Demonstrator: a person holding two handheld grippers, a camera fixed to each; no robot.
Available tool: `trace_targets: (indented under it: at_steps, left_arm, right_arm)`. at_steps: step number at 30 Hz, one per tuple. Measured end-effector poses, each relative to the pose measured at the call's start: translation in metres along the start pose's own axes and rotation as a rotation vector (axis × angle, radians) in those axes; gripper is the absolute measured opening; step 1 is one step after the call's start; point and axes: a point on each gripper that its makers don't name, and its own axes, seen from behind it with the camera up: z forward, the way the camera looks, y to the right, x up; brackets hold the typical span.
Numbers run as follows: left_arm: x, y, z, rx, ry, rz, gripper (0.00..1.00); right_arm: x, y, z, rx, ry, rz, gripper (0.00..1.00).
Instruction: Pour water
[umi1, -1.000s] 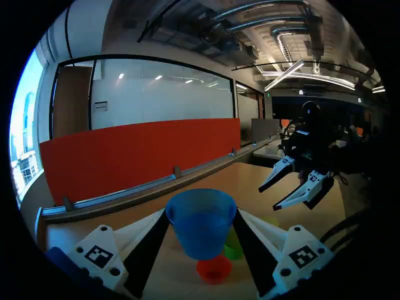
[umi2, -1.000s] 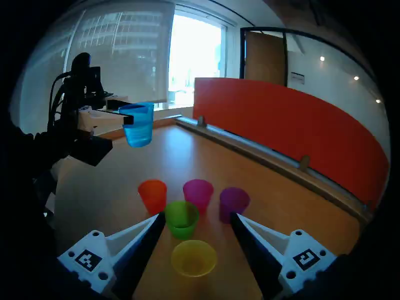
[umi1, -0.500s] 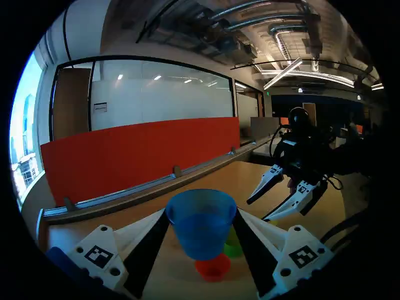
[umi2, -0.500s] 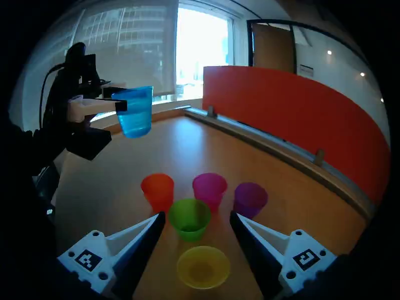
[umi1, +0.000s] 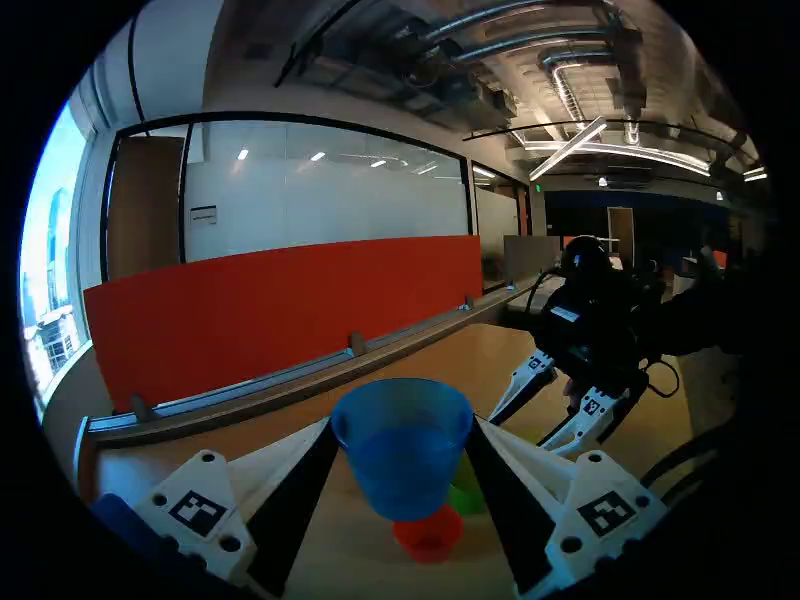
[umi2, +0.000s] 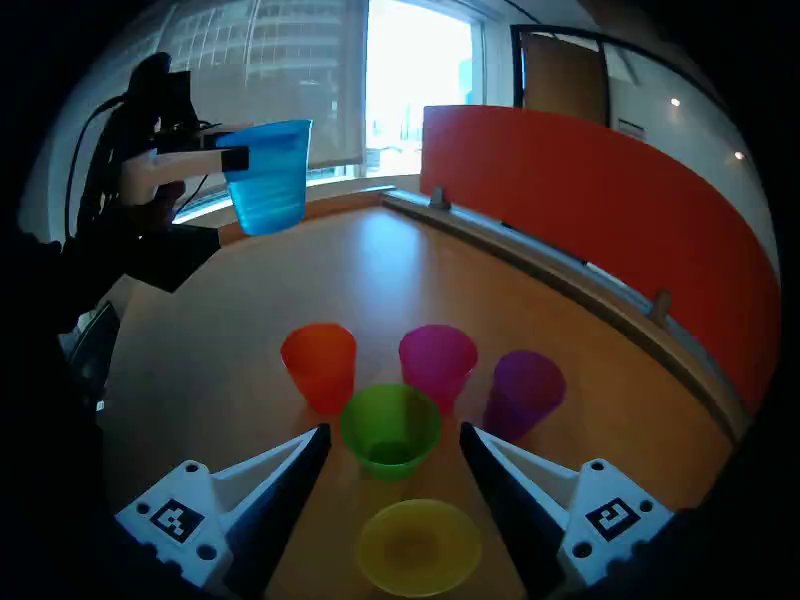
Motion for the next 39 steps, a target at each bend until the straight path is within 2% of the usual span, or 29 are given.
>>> trace_targets:
  at_steps: [27,39]
  left_arm:
    - [-0.003,-0.002,0.003,-0.004,-0.001,0.003,0.86]
    - [-0.004,-0.002,0.004,-0.008,0.000,0.001,0.86]
  right_arm:
    - [-0.022,-0.004,0.028,0.027,-0.134,-0.043,1.00]
    - [-0.025,-0.003,0.041,0.014,-0.179,-0.057,1.00]
